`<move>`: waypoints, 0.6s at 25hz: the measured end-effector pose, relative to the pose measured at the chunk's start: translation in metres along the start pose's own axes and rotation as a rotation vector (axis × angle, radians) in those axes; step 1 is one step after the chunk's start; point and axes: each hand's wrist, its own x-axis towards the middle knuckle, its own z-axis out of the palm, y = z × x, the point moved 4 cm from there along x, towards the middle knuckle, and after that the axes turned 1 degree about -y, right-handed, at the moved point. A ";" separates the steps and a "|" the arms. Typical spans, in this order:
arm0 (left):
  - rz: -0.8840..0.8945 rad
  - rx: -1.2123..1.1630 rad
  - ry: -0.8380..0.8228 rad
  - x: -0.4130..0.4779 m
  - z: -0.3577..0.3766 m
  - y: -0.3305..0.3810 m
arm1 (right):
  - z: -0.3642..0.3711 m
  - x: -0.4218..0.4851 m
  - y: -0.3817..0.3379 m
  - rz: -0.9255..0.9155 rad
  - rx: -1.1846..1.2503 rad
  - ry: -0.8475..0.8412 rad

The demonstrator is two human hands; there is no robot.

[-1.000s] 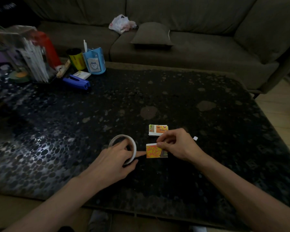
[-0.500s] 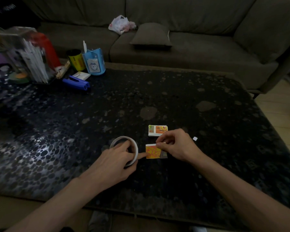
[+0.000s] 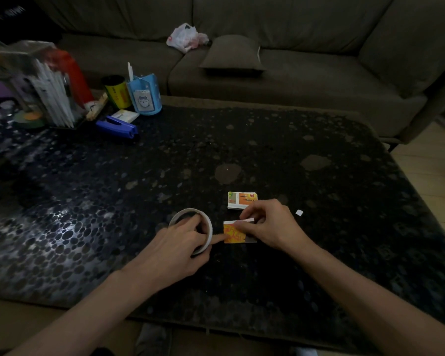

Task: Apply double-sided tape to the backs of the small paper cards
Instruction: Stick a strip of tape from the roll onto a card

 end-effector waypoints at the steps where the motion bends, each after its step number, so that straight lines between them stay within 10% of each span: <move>1: -0.001 -0.003 -0.007 0.000 0.000 0.000 | 0.002 -0.002 0.000 0.004 -0.013 0.026; 15: -0.021 -0.080 -0.014 0.000 -0.011 0.008 | -0.012 -0.003 0.005 0.104 -0.130 -0.024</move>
